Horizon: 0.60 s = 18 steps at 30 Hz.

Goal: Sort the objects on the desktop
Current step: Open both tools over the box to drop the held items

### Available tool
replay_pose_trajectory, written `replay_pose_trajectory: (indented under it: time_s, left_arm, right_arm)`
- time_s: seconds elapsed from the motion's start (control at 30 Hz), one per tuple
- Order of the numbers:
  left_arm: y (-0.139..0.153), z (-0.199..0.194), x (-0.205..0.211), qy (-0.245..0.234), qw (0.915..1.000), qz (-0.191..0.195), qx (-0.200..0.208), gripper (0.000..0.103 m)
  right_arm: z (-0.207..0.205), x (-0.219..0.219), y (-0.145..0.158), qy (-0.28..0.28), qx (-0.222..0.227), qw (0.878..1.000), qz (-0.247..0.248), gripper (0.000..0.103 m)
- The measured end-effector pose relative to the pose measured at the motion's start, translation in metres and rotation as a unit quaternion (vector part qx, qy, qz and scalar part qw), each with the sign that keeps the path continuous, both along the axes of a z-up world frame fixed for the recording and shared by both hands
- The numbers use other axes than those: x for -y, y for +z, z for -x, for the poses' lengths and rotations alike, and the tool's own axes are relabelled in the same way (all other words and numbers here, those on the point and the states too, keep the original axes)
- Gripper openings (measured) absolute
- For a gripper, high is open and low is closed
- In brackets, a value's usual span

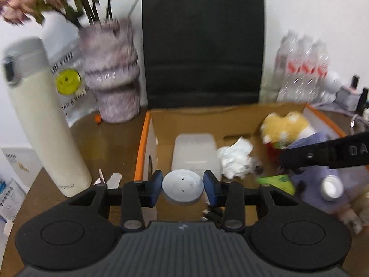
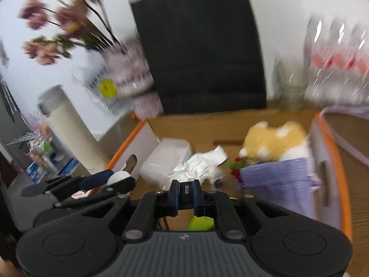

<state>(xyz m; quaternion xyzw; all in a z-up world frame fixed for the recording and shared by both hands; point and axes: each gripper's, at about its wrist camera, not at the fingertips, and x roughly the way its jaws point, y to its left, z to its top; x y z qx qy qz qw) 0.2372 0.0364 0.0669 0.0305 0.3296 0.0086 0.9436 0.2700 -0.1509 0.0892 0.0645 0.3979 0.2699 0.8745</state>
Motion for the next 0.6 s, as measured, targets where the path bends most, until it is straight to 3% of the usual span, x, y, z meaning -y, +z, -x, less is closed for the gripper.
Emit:
replay_pose_trajectory:
  time_s: [0.13, 0.2, 0.27, 0.33, 0.47, 0.57, 0.6]
  left_arm:
    - [-0.01, -0.024, -0.005, -0.011, 0.9981, 0.02, -0.057, 0.041]
    - [-0.011, -0.029, -0.008, -0.007, 0.9978, 0.027, -0.06, 0.041]
    - [-0.01, -0.032, -0.011, -0.005, 0.9968, 0.044, -0.066, 0.041]
    - [-0.006, -0.036, -0.015, -0.001, 0.9951, 0.066, -0.074, 0.043]
    - [0.01, -0.031, -0.021, 0.003, 0.9936, 0.082, -0.078, 0.044]
    - [0.025, -0.023, -0.023, 0.011, 0.9931, 0.083, -0.081, 0.059]
    - [0.03, -0.02, -0.023, 0.017, 0.9925, 0.086, -0.086, 0.074]
  right_arm:
    - [-0.041, -0.031, -0.02, 0.011, -0.07, 0.996, 0.056, 0.011]
    - [-0.052, -0.041, -0.03, 0.012, -0.093, 0.993, 0.076, 0.014]
    - [-0.059, -0.044, -0.037, 0.005, -0.115, 0.99, 0.076, 0.015]
    - [-0.063, -0.045, -0.039, -0.007, -0.129, 0.989, 0.076, 0.024]
    - [-0.058, -0.035, -0.02, -0.019, -0.124, 0.99, 0.059, 0.031]
    - [-0.046, -0.02, 0.007, -0.029, -0.102, 0.992, 0.062, 0.041]
    - [-0.042, -0.014, 0.016, -0.033, -0.096, 0.993, 0.065, 0.046]
